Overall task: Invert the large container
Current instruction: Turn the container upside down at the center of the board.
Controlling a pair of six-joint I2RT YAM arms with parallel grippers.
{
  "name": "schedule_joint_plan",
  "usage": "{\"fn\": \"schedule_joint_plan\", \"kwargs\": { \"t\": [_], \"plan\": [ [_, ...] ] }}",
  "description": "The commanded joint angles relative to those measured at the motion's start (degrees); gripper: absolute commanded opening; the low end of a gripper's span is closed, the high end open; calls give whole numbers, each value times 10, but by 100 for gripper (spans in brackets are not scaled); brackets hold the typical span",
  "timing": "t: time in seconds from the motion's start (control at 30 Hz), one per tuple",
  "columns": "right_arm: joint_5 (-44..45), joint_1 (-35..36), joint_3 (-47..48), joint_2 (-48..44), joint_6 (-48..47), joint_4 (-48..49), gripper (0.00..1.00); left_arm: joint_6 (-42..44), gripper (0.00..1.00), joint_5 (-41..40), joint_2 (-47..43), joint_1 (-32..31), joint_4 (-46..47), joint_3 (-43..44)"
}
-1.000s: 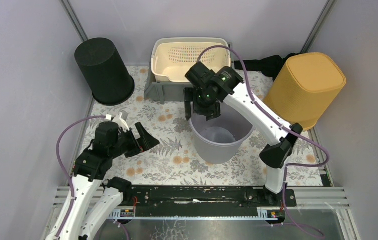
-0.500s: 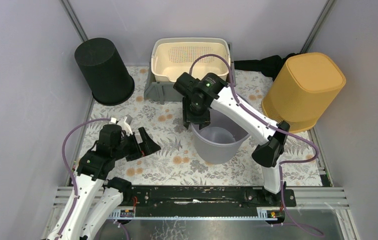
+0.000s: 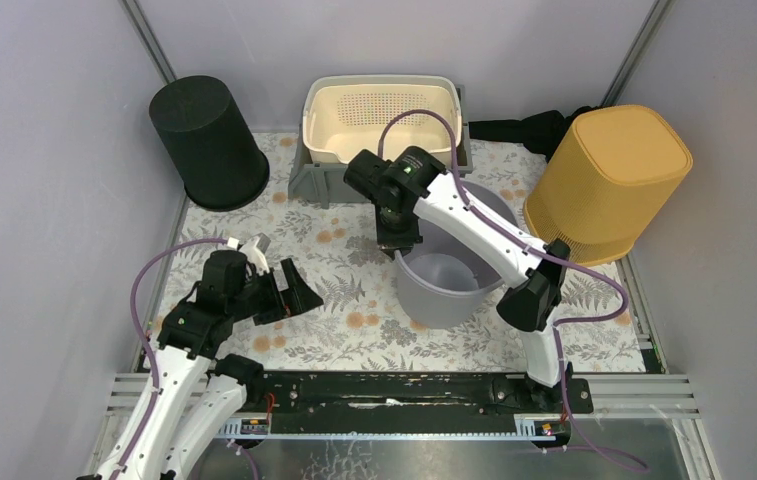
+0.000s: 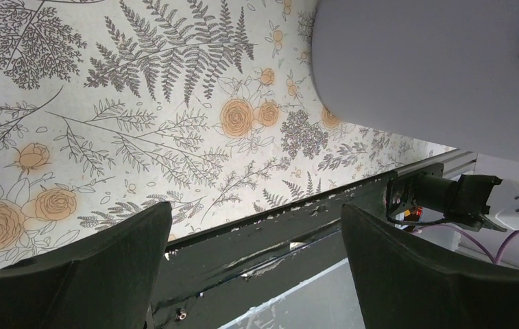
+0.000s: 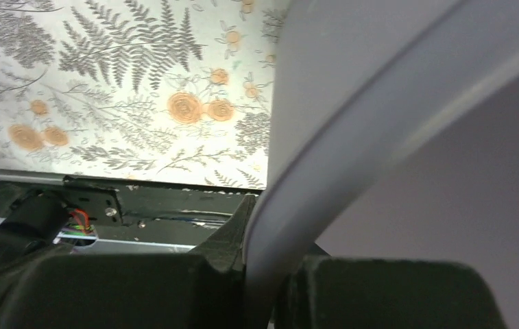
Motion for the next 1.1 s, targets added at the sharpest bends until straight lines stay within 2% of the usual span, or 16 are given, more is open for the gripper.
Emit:
{"fn": "schedule_joint_plan", "kwargs": {
  "t": [0.0, 0.27, 0.43, 0.57, 0.73, 1.07],
  "plan": [
    [-13, 2, 31, 13, 16, 0, 0, 15, 100, 15, -3, -2, 13, -5],
    [-69, 1, 160, -4, -16, 13, 0, 15, 100, 8, 3, -2, 7, 7],
    [-139, -9, 143, -65, -21, 85, 0, 12, 100, -3, 11, -3, 2, 27],
    [-201, -36, 104, -108, -24, 162, 0, 6, 100, -21, 5, -2, -11, 68],
    [-267, -65, 10, -168, -20, 289, 0, -11, 100, -44, -5, -2, -27, 138],
    [-402, -126, -252, -278, 77, 599, 0, -46, 100, -76, -9, -3, -62, 264]
  ]
}}
